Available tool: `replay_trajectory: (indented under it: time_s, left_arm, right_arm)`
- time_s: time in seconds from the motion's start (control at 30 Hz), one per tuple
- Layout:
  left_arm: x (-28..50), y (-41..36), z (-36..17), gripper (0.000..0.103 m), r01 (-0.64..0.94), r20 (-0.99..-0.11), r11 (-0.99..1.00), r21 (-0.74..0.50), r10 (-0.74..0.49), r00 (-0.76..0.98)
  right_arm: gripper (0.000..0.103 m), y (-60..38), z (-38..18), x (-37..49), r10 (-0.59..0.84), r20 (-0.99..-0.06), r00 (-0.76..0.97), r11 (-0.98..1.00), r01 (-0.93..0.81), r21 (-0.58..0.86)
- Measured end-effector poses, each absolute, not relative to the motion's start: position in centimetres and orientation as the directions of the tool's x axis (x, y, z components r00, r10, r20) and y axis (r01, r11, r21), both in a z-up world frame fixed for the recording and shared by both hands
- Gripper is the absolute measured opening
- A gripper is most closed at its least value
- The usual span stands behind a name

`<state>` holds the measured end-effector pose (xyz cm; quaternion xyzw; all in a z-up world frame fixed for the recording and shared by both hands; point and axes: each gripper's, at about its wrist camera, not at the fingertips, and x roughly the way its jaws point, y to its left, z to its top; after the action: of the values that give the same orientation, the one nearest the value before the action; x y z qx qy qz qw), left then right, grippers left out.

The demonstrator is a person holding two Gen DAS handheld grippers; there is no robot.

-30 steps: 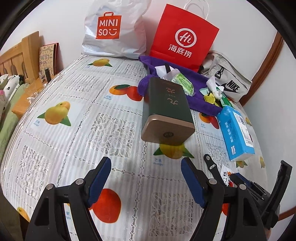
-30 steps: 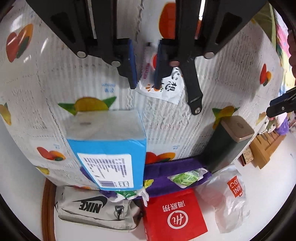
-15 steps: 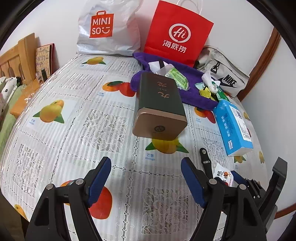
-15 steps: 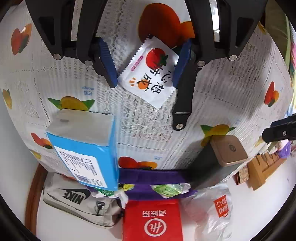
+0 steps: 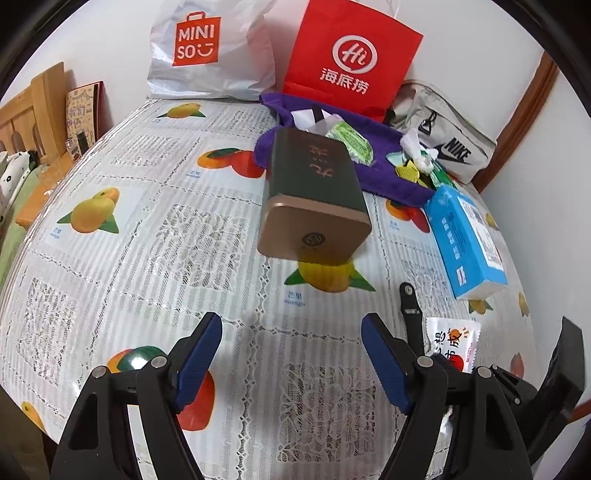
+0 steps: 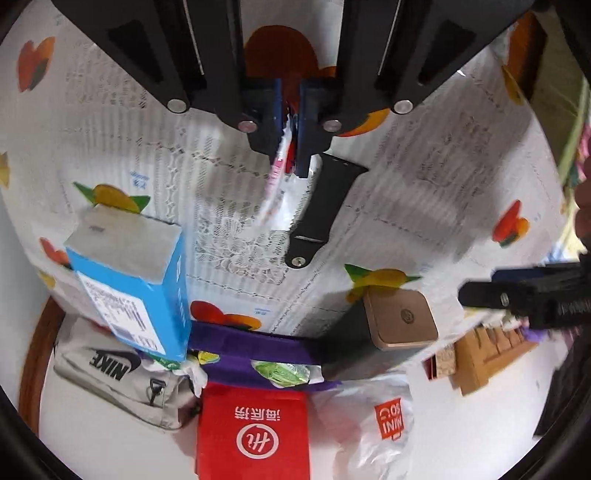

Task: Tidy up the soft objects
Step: 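Grasp the black watch strap with the left tool while the right tool lifts the tomato packet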

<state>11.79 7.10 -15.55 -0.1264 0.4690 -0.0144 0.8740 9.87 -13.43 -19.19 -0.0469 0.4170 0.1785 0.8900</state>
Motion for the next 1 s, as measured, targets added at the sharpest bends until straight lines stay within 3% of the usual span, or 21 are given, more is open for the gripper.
replay_trajectory:
  time_s: [0.17, 0.63, 0.87, 1.0]
  left_arm:
    - [12.3, 5.6, -16.5, 0.076, -0.050, -0.828, 0.974, -0.222, -0.161, 0.538]
    - [13.9, -2.5, -18.9, 0.076, 0.134, -0.859, 0.977, -0.166, -0.210, 0.466]
    - [14.4, -6.3, -19.6, 0.079, 0.162, -0.855, 0.987, 0.011, -0.074, 0.513]
    - [14.3, -5.7, -19.5, 0.081, 0.168, -0.849, 0.986, 0.015, -0.077, 0.522]
  right_arm:
    - [0.004, -15.2, -18.4, 9.5, 0.307, -0.739, 0.600, 0.933, -0.343, 0.110]
    - [0.004, -22.3, -18.7, 9.7, 0.193, -0.739, 0.646, 0.971, -0.234, 0.050]
    - [0.004, -24.0, -19.0, 9.9, 0.210, -0.725, 0.656, 0.974, -0.201, 0.100]
    - [0.005, -24.1, -19.1, 9.7, 0.208, -0.718, 0.664, 0.975, -0.197, 0.100]
